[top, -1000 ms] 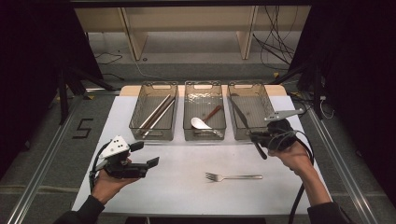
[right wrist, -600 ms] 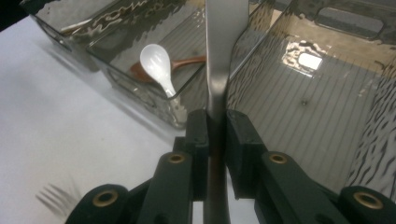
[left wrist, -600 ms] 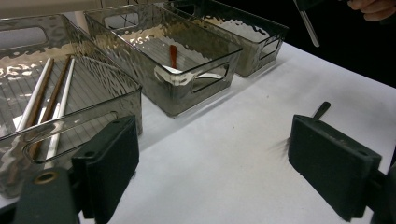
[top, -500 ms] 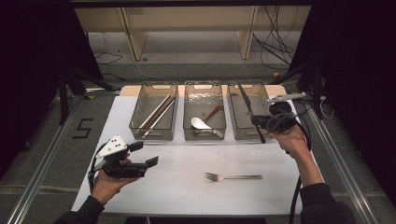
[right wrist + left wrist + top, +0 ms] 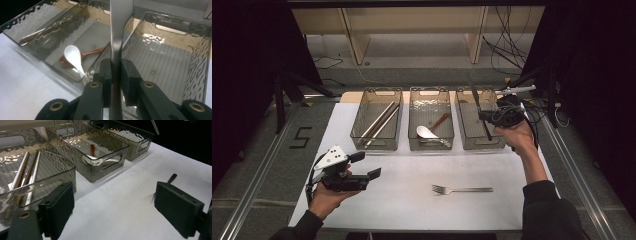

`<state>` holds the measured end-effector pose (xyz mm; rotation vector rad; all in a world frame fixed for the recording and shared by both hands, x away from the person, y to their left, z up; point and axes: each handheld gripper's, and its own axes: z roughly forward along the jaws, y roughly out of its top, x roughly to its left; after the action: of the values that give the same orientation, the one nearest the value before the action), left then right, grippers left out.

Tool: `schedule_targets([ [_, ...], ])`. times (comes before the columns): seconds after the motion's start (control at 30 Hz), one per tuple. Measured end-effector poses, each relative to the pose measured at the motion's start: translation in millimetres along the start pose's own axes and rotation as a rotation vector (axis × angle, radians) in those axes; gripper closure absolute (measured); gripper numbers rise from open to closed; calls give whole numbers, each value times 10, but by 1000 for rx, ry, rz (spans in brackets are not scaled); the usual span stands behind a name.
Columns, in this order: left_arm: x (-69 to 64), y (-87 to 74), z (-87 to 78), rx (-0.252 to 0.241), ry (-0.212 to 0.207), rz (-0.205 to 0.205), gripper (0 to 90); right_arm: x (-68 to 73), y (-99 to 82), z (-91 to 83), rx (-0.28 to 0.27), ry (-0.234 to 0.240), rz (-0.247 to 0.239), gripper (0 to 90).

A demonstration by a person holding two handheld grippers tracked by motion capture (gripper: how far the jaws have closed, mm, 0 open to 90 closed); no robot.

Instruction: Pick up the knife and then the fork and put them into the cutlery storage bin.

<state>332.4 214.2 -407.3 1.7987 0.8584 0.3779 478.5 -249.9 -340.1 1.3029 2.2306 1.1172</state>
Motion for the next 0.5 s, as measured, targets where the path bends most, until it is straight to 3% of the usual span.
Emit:
schedule_targets([
  [0.5,10,-6,8,4,2,3,159,-189,109,202,2,-81,77,806],
])
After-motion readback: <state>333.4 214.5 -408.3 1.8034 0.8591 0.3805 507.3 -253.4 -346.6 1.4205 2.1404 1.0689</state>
